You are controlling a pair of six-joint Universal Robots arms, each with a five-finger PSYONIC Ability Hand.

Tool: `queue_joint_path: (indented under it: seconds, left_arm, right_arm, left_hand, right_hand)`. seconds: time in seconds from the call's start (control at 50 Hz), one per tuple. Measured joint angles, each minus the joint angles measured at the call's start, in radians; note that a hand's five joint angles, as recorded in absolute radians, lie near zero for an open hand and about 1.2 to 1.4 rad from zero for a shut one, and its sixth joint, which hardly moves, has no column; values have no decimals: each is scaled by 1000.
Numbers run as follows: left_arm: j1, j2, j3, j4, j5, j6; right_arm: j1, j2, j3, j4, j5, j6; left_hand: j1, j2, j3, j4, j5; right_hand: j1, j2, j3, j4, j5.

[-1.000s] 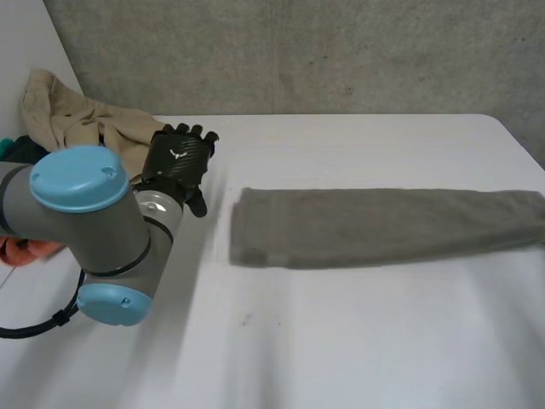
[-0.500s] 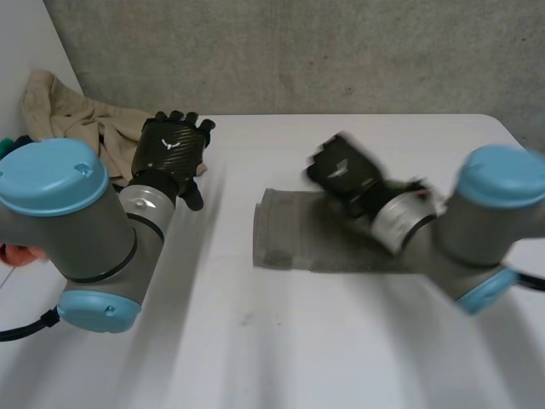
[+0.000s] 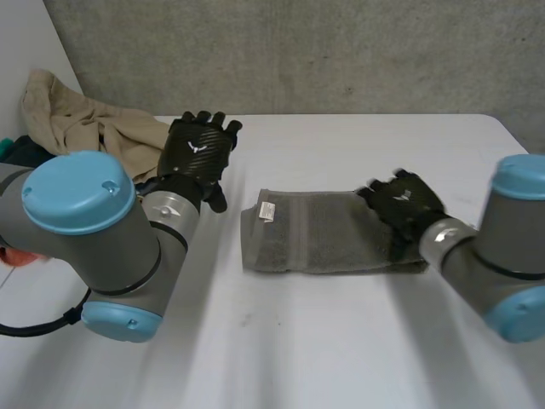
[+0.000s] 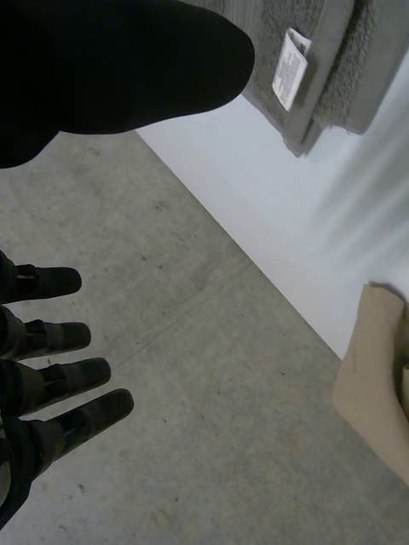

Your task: Fold the laundry.

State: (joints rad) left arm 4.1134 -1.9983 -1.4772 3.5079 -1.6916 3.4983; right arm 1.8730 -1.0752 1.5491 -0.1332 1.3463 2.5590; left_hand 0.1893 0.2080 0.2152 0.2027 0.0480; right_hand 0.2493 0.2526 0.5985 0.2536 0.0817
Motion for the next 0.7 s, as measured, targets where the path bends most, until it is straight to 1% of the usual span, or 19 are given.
queue_joint_path:
  seconds: [0.04,0.06,0.08,0.12,0.16,0.18,0.24,0.28,0.34,0.38,0.42,0.48,0.52,0.54,0.58,0.6,0.66,0.68,0.7]
  left_arm:
    - [-6,-3,0,1,0,0]
    - [-9,-6,0,2,0,0]
    - [-11,-7,0,2,0,0]
    - [-14,-10,0,2,0,0]
    - [-16,-12,-1,1,-1,0]
    - [-17,-13,-1,1,-1,0]
    - [-17,-13,-2,1,-1,0]
    - [-17,-10,-4,0,-2,1]
    - [-17,-6,-5,0,-4,1]
    - [-16,-1,-5,0,-6,1]
    - [-15,3,-4,0,-7,1]
    - [-13,9,-2,0,-9,0]
    - [-13,10,-2,0,-9,0]
    - [-13,11,2,-1,-11,-4]
    - [-14,12,7,-1,-12,-12]
    - [-14,11,11,-2,-12,-17]
    - [-18,6,32,-5,-13,-52]
    - [-18,5,38,-5,-13,-60]
    - [-21,0,52,-7,-13,-80]
  right_arm:
    - [-35,0,20,18,-12,-7]
    - [-59,7,31,26,-17,-20]
    - [-66,9,34,27,-18,-26]
    - [-106,31,42,32,-12,-77]
    - [-130,47,37,28,8,-127]
    - [-140,55,31,22,22,-154]
    - [-144,64,12,-3,56,-198]
    - [-113,65,-14,-53,89,-223]
    - [-48,54,-35,-118,101,-223]
    - [34,41,-50,-184,95,-210]
    - [96,36,-58,-225,78,-195]
    - [205,52,-70,-277,17,-164]
    - [224,61,-72,-281,1,-159]
    - [270,92,-77,-288,-48,-146]
    - [307,126,-82,-284,-100,-137]
    - [315,136,-83,-279,-117,-134]
    - [325,158,-86,-253,-160,-113]
    - [322,158,-86,-247,-164,-105]
    - [308,154,-86,-234,-168,-78]
  left_hand:
    - [0,0,0,0,0]
    - [0,0,0,0,0]
    - [0,0,0,0,0]
    - [0,0,0,0,0]
    - [0,0,0,0,0]
    - [0,0,0,0,0]
    - [0,0,0,0,0]
    - [0,0,0,0,0]
    - [0,0,0,0,0]
    - [0,0,0,0,0]
    - [0,0,0,0,0]
    - [0,0,0,0,0]
    - [0,0,0,0,0]
    - [0,0,0,0,0]
    - [0,0,0,0,0]
    - [0,0,0,0,0]
    - [0,0,0,0,0]
    - [0,0,0,0,0]
    - [0,0,0,0,0]
  right_hand:
    - [119,123,-54,120,126]
    - [308,304,14,298,301]
    - [398,395,84,386,387]
    - [730,747,415,727,722]
    - [841,907,556,890,872]
    - [844,925,582,924,905]
    - [844,925,591,940,920]
    - [853,925,591,943,924]
    - [857,925,592,944,925]
    - [857,925,592,944,926]
    - [857,925,592,944,926]
    - [857,925,592,945,928]
    - [857,925,592,945,929]
    - [856,912,580,931,919]
    - [853,855,512,859,858]
    - [760,748,405,750,749]
    - [281,286,-46,300,282]
    - [209,201,-132,214,193]
    - [71,68,-260,82,66]
